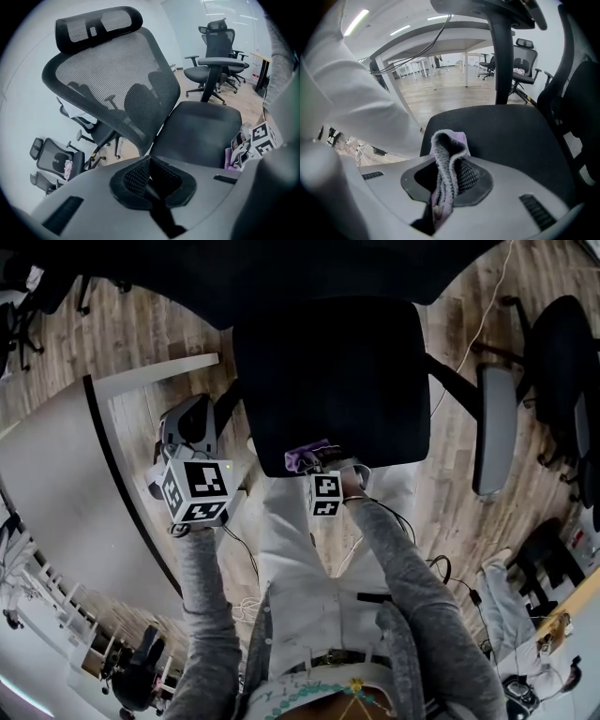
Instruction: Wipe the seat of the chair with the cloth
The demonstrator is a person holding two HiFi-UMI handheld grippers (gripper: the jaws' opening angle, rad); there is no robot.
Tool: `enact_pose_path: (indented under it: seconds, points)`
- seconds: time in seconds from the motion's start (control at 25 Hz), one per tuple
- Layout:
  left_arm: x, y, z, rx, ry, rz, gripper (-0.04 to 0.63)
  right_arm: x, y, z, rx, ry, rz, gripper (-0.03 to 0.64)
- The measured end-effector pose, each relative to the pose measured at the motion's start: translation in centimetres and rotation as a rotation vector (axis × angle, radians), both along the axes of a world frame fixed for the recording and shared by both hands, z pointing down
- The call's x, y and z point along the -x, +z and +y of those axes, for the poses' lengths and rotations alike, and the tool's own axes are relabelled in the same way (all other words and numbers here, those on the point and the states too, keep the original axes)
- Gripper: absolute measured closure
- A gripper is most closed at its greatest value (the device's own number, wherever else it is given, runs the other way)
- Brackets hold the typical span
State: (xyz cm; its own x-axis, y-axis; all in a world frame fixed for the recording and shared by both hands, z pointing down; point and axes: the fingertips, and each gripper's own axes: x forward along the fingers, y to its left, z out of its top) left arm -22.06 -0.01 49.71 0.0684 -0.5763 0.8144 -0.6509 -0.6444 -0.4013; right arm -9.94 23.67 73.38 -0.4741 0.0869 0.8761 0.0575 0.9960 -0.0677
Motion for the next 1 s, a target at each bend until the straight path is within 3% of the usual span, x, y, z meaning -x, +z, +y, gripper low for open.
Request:
enact_pose_path:
  seconds: [0.4, 1.0]
  points:
    - [0.1, -0.3, 0.1, -0.003, 0.000, -0.013, 0.595, -0.3, -0.1, 0.0, -0.007, -0.071, 0.047, 0.566]
    - [0.0, 0.3, 0.1, -0.001, 0.019, -0.015, 0.597, -1.5, 0.6, 0.1, -0.073, 0.016, 0.015, 0.566]
